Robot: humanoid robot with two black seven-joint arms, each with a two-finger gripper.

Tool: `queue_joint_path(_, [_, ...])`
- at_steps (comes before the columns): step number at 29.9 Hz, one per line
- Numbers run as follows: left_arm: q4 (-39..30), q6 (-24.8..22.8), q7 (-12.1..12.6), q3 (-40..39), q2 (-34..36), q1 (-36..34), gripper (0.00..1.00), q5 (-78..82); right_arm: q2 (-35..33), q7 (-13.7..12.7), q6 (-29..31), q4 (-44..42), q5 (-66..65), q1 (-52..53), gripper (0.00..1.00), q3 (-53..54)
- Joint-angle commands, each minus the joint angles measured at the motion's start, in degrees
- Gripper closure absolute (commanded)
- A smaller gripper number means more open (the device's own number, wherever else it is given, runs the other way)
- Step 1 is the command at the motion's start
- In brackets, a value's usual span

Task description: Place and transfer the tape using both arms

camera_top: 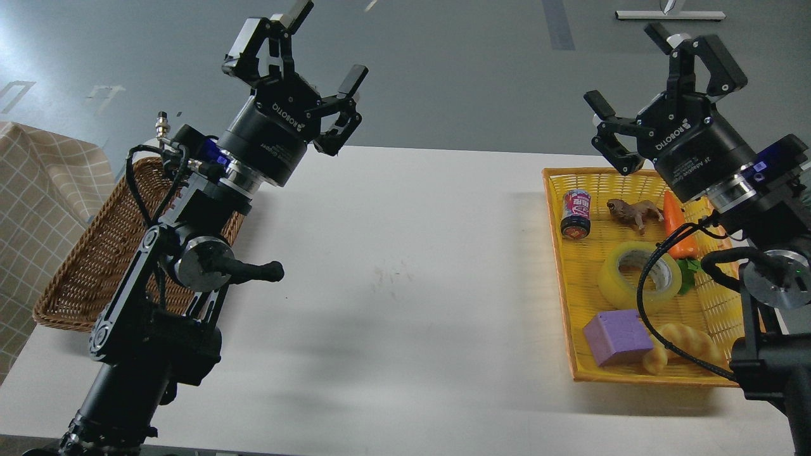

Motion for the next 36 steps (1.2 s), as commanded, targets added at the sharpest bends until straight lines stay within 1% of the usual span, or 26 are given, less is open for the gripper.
queue_joint_path(1, [0.0,0.0,0.0,0.0,-0.1,0.0,0.02,-0.1,0.4,0.0,0.0,0.3,-0.1,0.1,0.0,0.1])
queue_joint_path(19, [0.0,-0.2,0.0,-0.1,0.0,0.0,0.02,-0.1,0.3,-0.1,0.0,0.4,-0.1,0.1,0.0,-0.4])
queue_joint_path(27, [0.2,-0.3,0.0,0.0,0.1,-0.1,0.02,-0.1,-1.3,-0.1,0.0,0.8,-1.2,0.3,0.0,-0.4])
queue_joint_path(29, [0.2,-0.3,0.0,-0.1,0.2,0.0,0.02,-0.1,-5.7,-0.1,0.0,1.5,-4.8,0.3,0.01,-0.5])
queue_joint_path(31, [0.2,-0.3,0.0,-0.1,0.3,0.0,0.02,-0.1,-8.6,-0.1,0.0,3.2,-9.1,0.3,0.02,-0.5])
queue_joint_path(33, [0.2,-0.3,0.1,-0.1,0.3,0.0,0.02,-0.1,-9.8,-0.1,0.0,4.4,-12.7,0.5,0.02,-1.0])
queue_joint_path(36, [0.1,-0.2,0.1,-0.1,0.3,0.1,0.02,-0.1,-10.8,-0.1,0.0,6.7,-23.6,2.0,0.02,-3.3])
